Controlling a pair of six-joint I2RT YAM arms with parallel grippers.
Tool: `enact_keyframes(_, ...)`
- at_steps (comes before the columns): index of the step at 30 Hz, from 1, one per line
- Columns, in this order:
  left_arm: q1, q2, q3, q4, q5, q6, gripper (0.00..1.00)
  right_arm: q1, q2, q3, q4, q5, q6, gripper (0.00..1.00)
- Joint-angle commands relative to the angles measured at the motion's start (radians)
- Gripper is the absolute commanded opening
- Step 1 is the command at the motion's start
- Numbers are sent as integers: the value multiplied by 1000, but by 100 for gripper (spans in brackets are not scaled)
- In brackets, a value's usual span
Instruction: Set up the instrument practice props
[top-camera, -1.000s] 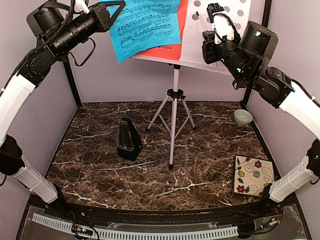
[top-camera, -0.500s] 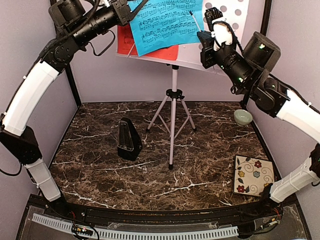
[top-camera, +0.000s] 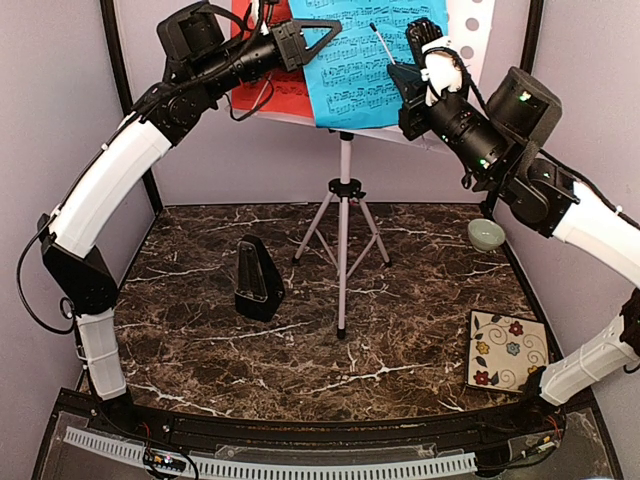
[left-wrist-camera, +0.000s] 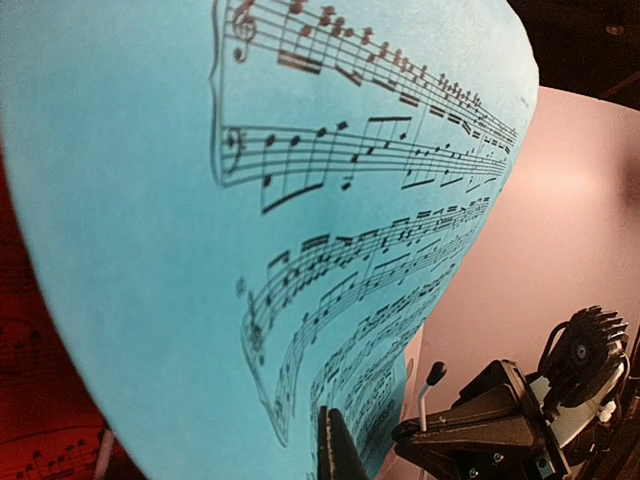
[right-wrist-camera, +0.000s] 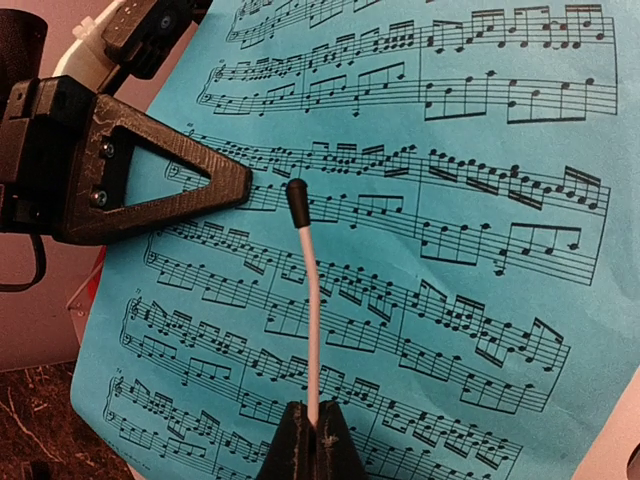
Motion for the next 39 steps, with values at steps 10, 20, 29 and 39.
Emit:
enact_keyframes(10,4,6,49,86,36,-50,8,0,-6,-3,55,-32,-6,26)
enact_keyframes(20,-1,-51,-3,22,18,-28,32,0,-66,-30,35,-14,38,34)
enact_keyframes(29,-21,-175,-221,38,-78,42,31,-2,-156,3,-121,106,247,37)
enact_keyframes(39,-21,-191,-273,33,-86,63,0,-71,-144,91,-273,112,393,32)
